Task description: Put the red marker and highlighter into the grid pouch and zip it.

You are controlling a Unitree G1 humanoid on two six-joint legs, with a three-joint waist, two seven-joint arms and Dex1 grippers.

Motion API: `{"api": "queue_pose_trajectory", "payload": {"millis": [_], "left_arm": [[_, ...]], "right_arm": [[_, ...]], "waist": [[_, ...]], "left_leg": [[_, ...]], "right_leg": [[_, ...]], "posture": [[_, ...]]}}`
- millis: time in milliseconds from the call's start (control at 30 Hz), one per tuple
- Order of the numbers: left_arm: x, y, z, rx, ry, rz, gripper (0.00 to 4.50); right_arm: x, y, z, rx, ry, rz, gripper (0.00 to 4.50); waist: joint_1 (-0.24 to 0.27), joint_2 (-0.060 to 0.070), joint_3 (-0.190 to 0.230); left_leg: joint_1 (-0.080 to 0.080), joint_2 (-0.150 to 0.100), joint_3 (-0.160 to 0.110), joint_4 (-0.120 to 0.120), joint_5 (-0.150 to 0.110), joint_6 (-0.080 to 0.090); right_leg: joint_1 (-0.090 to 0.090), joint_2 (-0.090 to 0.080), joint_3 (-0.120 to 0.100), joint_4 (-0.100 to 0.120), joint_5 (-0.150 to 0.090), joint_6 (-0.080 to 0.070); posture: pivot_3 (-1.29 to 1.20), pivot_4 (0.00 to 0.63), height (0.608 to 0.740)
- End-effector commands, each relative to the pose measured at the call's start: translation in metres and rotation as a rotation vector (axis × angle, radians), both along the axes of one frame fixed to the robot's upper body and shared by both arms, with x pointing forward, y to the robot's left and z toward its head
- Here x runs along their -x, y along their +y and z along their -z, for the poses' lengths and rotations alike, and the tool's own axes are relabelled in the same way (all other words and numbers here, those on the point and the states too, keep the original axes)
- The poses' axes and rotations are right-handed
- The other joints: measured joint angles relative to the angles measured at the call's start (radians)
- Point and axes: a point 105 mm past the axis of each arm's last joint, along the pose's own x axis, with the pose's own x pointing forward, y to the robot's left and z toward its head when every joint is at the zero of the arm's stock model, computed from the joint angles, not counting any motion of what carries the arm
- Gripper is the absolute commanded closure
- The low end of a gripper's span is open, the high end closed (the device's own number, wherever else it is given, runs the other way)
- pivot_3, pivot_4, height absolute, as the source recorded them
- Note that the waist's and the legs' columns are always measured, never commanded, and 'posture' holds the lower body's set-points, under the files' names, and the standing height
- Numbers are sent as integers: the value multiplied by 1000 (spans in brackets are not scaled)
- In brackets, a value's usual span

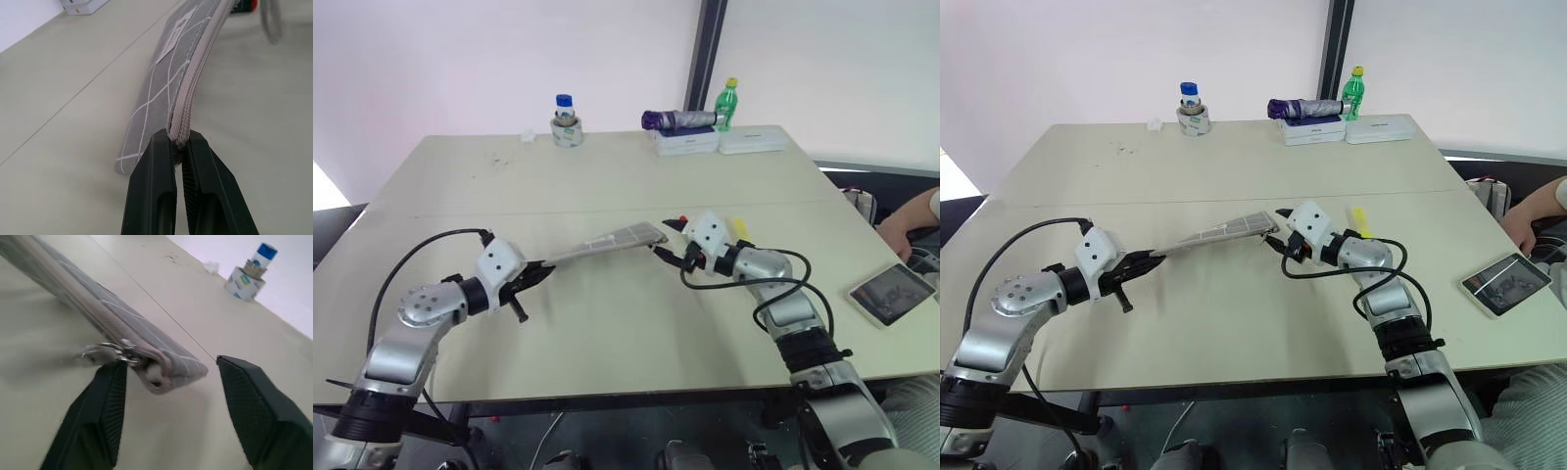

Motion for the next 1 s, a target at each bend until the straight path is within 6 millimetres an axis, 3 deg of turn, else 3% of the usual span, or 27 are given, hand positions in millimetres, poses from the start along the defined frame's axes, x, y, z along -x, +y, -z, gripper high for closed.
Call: {"api": "queue_pose_trajectory", "payload": {"millis": [33, 133, 400, 600, 733, 900, 967, 1000], "left_arm": [[-3, 1, -13, -24, -46, -30, 4500], [-4, 3, -10, -85, -37, -34, 4500], [-6, -3, -10, -107, -53, -14, 4500], [-8, -4, -13, -106, -58, -7, 4500], [-8, -7, -13, -90, -54, 0, 4500], [-6, -13, -14, -79, -55, 26, 4500], [-5, -15, -14, -77, -54, 30, 4500], [-5, -15, -13, -78, -54, 30, 4500]], "right_arm": [[8, 6, -28, 35, -149, -40, 1732], [14, 16, -31, 119, -209, -87, 1732], [19, 52, 0, 310, -290, -170, 1732], [24, 72, -7, 325, -381, -200, 1732], [23, 82, 7, 417, -428, -221, 1732], [6, 82, 21, 550, -463, -159, 3345], [2, 83, 20, 540, -473, -133, 4417], [-1, 83, 17, 524, -472, -118, 4471]], "waist": [[0, 0, 0], [1, 0, 0], [5, 0, 0], [18, 0, 0], [18, 0, 0], [19, 0, 0], [18, 0, 0], [18, 0, 0]], "left_leg": [[0, 0, 0, 0, 0, 0], [0, 0, 0, 0, 0, 0], [0, 0, 0, 0, 0, 0], [0, 0, 1, 0, 0, 0], [0, 0, 1, 0, 0, 0], [0, 0, 1, 0, 0, 0], [0, 0, 1, 0, 0, -1], [0, 0, 1, 0, 0, -1]], "right_leg": [[0, 0, 0, 0, 0, 0], [0, 1, 0, 0, 0, 0], [0, 2, 1, 0, 0, 0], [0, 2, 1, -1, 0, 0], [-1, 2, 1, -1, 0, 0], [-1, 2, 1, -1, 0, 0], [-1, 2, 1, 0, 0, 0], [-1, 2, 1, 0, 0, 0]], "posture": [[0, 150, 740], [0, 150, 740], [0, 150, 740], [0, 150, 740], [0, 150, 740], [0, 150, 740], [0, 150, 740], [0, 150, 740]]}}
